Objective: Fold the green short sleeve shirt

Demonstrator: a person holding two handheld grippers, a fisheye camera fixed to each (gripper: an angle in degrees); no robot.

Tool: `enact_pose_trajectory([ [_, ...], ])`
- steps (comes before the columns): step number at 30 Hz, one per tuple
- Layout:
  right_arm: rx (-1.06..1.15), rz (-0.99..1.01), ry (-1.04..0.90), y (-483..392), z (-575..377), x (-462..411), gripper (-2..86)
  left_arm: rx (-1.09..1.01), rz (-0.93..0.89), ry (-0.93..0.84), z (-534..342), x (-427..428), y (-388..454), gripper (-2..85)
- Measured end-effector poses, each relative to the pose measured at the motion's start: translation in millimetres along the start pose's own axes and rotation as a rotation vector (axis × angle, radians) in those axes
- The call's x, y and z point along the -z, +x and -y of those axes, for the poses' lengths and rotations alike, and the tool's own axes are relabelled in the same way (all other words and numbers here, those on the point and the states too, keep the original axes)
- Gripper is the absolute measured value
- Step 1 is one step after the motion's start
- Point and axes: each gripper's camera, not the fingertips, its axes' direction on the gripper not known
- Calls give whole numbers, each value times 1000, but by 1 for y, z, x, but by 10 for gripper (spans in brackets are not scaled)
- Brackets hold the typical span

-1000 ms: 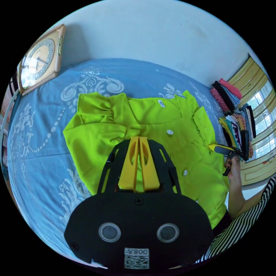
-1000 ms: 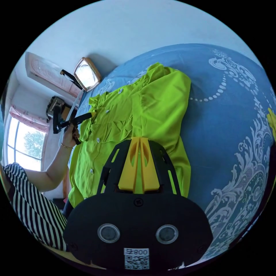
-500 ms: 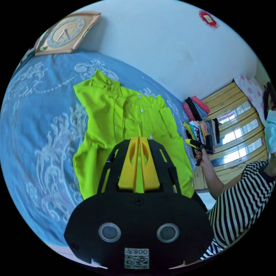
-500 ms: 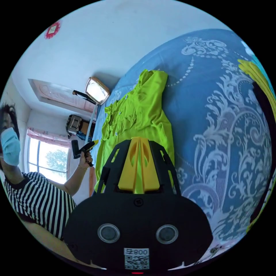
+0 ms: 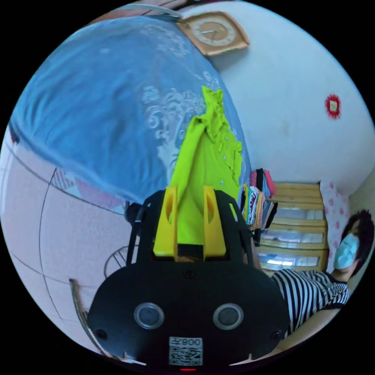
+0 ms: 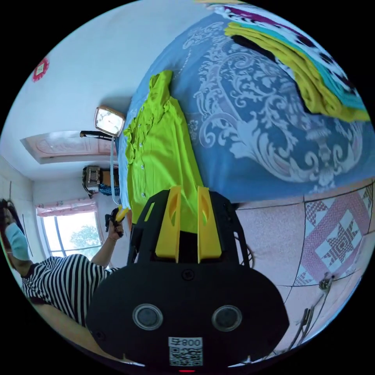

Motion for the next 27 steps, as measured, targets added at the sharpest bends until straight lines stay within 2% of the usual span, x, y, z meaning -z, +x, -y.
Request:
enact_pose_trajectory([
  [8,-167,173,23,102,-84,-4,90,234,-197,-31,-80,25,-89,139],
  [21,-172,236,10,180,-146,-29,108,100,-221,-174,-125,45,-90,131],
  [27,-177,301,18,216,-162,-48,112,141,-258,-160,-154,62,-96,99],
])
